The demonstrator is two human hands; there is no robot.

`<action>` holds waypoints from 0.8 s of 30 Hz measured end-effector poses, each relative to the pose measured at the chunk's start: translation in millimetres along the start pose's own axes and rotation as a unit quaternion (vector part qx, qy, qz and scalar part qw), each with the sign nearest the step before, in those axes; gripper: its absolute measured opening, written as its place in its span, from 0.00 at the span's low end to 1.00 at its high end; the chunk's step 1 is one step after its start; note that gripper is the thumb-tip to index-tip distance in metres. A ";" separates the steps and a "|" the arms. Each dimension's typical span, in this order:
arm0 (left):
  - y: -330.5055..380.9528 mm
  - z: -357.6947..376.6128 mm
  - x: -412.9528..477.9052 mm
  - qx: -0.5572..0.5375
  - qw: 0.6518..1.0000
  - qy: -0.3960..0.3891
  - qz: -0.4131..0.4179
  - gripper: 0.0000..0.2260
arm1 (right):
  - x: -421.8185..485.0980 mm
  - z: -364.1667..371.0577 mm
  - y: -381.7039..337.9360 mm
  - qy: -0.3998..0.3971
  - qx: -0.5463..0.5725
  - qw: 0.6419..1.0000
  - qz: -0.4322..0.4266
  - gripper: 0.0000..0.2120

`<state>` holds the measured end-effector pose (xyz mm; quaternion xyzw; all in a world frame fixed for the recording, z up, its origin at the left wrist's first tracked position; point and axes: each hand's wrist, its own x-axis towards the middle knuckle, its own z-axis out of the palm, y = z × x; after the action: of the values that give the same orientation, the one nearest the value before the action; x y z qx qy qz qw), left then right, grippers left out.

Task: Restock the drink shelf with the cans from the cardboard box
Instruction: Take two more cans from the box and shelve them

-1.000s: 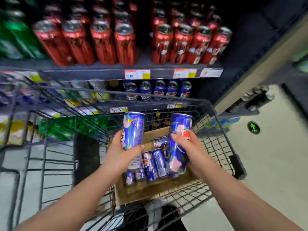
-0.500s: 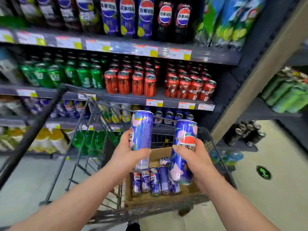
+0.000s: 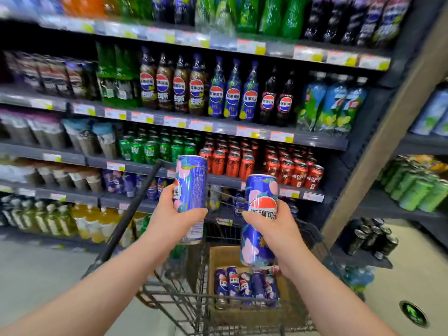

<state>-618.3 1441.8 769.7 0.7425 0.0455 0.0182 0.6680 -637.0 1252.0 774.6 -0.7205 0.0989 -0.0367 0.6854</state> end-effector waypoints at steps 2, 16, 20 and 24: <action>5.0 -32.2 1.2 -0.011 1.000 0.013 0.015 0.28 | -2.1 26.3 -12.7 -0.021 0.001 1.000 -0.011 0.19; 0.6 -420.3 34.7 0.051 0.977 0.207 0.025 0.31 | 7.5 419.6 -55.8 -0.139 0.026 0.987 -0.076 0.17; -5.7 -485.4 56.7 0.040 0.971 0.233 0.023 0.29 | 6.7 493.4 -64.8 -0.174 0.031 0.982 -0.068 0.22; -16.9 -523.9 88.7 0.029 0.972 0.235 0.011 0.34 | 28.6 544.8 -76.5 -0.183 0.023 0.980 -0.077 0.23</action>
<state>-576.8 1970.5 805.9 0.7370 0.1929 0.1982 0.6167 -499.3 1783.7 816.9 -0.7046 -0.0845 0.0411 0.7034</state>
